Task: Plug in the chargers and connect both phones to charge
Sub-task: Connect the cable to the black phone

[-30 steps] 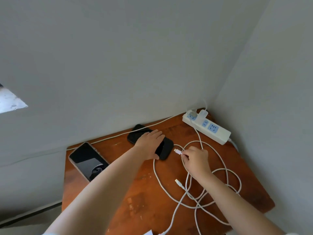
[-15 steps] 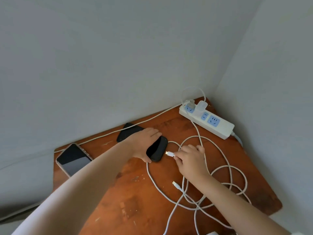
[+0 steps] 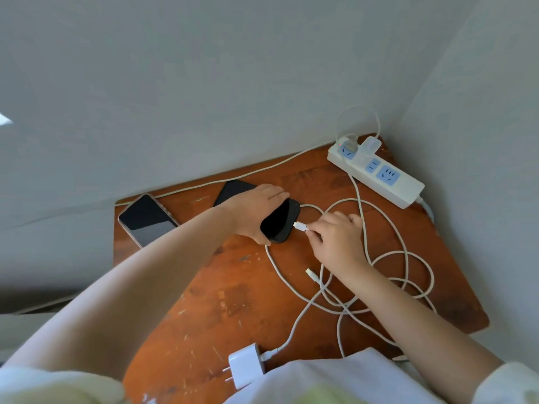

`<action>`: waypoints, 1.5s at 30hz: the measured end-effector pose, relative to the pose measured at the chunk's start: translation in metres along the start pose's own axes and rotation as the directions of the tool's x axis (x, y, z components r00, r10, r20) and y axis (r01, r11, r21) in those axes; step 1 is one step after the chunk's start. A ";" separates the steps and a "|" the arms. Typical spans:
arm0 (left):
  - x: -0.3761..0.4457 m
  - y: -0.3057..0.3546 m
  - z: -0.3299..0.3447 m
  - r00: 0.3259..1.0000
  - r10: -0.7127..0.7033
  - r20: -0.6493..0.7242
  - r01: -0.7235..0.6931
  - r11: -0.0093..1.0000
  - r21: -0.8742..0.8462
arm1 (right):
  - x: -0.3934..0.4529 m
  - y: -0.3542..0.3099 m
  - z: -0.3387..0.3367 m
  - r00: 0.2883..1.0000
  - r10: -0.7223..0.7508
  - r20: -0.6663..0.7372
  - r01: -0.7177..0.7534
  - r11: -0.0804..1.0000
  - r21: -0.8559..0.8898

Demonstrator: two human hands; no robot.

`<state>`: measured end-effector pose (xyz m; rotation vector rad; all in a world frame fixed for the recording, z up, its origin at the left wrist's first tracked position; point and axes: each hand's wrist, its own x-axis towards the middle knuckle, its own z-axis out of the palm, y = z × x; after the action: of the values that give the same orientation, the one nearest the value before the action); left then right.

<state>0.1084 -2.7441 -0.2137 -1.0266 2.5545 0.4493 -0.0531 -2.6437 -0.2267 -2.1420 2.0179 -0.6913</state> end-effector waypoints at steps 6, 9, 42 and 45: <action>-0.012 0.006 0.006 0.998 -0.019 -0.053 0.018 1.000 -0.013 | -0.008 -0.007 -0.001 1.000 -0.013 -0.009 0.013 1.000 -0.002; -0.018 0.008 0.009 0.996 -0.030 -0.087 0.029 1.000 -0.012 | -0.012 -0.011 0.000 1.000 -0.024 0.000 0.024 1.000 0.009; -0.040 0.018 0.024 0.959 -0.011 -0.284 0.001 0.999 -0.036 | -0.030 -0.019 0.001 0.970 -0.123 -0.211 0.105 0.990 -0.097; -0.041 0.019 0.025 0.950 -0.002 -0.311 -0.006 1.000 -0.023 | -0.034 -0.021 0.004 0.964 -0.130 -0.230 0.111 0.989 -0.094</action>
<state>0.1281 -2.6963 -0.2148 -1.1865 2.8313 0.3408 -0.0327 -2.6100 -0.2308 -2.3441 2.0726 -0.9395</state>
